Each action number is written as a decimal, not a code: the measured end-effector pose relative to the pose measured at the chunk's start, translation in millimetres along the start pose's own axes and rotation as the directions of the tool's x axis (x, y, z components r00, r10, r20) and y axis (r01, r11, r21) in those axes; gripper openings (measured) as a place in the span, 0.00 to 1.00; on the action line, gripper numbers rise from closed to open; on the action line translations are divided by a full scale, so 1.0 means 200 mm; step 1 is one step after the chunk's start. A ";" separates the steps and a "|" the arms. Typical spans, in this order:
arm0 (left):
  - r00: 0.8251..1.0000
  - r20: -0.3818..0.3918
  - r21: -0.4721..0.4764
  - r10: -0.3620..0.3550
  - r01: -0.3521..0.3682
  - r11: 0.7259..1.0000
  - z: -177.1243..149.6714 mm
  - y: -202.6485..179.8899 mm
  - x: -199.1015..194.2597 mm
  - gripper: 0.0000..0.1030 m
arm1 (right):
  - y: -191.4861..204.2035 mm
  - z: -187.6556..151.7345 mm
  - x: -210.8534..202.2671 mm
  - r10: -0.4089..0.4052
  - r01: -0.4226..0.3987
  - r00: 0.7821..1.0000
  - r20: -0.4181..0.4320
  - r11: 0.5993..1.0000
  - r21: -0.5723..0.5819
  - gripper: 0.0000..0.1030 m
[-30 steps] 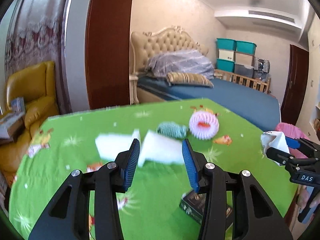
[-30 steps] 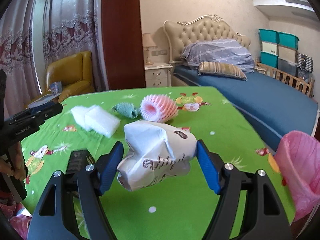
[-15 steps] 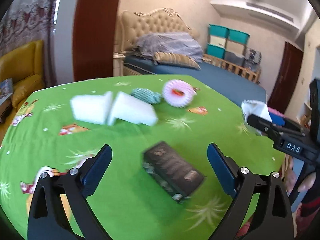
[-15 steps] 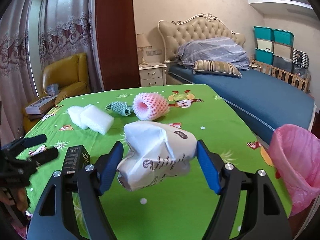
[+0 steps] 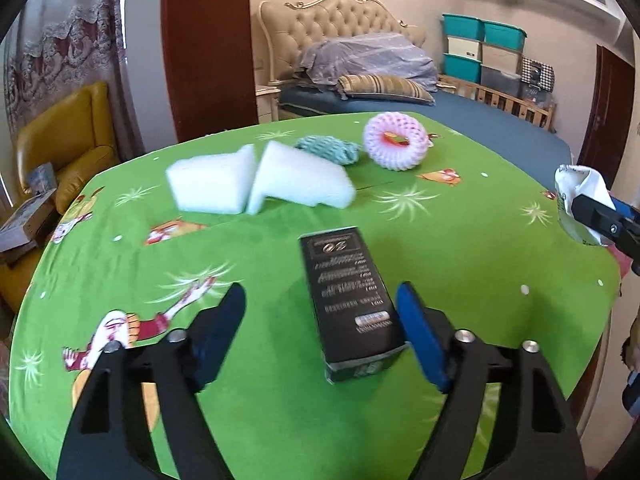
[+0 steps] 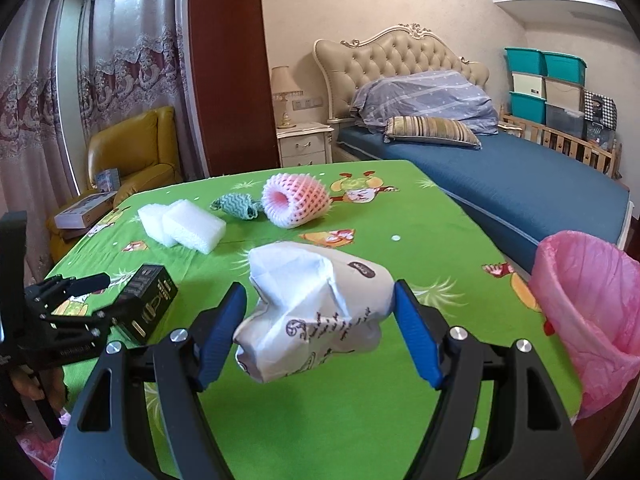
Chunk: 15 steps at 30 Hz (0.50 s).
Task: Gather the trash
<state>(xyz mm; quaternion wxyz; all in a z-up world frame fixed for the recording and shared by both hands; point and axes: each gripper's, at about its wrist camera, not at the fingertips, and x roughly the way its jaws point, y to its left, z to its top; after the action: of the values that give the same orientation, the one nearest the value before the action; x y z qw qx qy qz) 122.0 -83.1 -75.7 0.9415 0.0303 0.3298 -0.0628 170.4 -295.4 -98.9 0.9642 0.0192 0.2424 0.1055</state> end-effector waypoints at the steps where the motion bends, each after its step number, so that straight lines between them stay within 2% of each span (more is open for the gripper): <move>1: 1.000 0.000 0.002 -0.002 0.002 1.000 -0.01 0.01 0.00 0.64 | 0.01 0.00 0.00 0.006 -0.006 1.000 -0.002 1.000 -0.003 0.70; 2: 1.000 -0.009 0.006 -0.003 0.003 1.000 -0.01 0.02 0.01 0.58 | 0.02 -0.01 0.01 0.012 -0.012 1.000 -0.004 1.000 -0.007 0.70; 5: 0.998 -0.043 0.005 -0.046 0.046 0.999 -0.01 0.03 0.05 0.46 | 0.05 -0.02 0.01 0.018 -0.018 1.000 -0.007 1.000 -0.024 0.70; 7: 0.998 -0.037 0.036 -0.050 0.052 0.998 -0.01 0.00 0.06 0.36 | 0.06 -0.02 0.01 0.015 -0.015 1.000 -0.009 0.999 -0.033 0.70; 12: 0.996 0.044 0.116 -0.075 0.069 0.991 0.02 -0.09 -0.01 0.36 | 0.07 -0.03 0.00 -0.010 0.010 1.000 -0.005 0.999 -0.052 0.70; 15: 0.993 0.068 0.122 -0.098 0.089 0.988 0.04 -0.12 -0.04 0.36 | 0.06 -0.02 -0.02 -0.022 0.023 1.000 0.004 0.998 -0.055 0.70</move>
<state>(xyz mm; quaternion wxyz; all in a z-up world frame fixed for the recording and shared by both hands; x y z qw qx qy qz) 116.7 -107.4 -64.6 0.9455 0.0686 0.2917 -0.1277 162.9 -285.3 -100.6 0.9659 -0.0100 0.2381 0.1013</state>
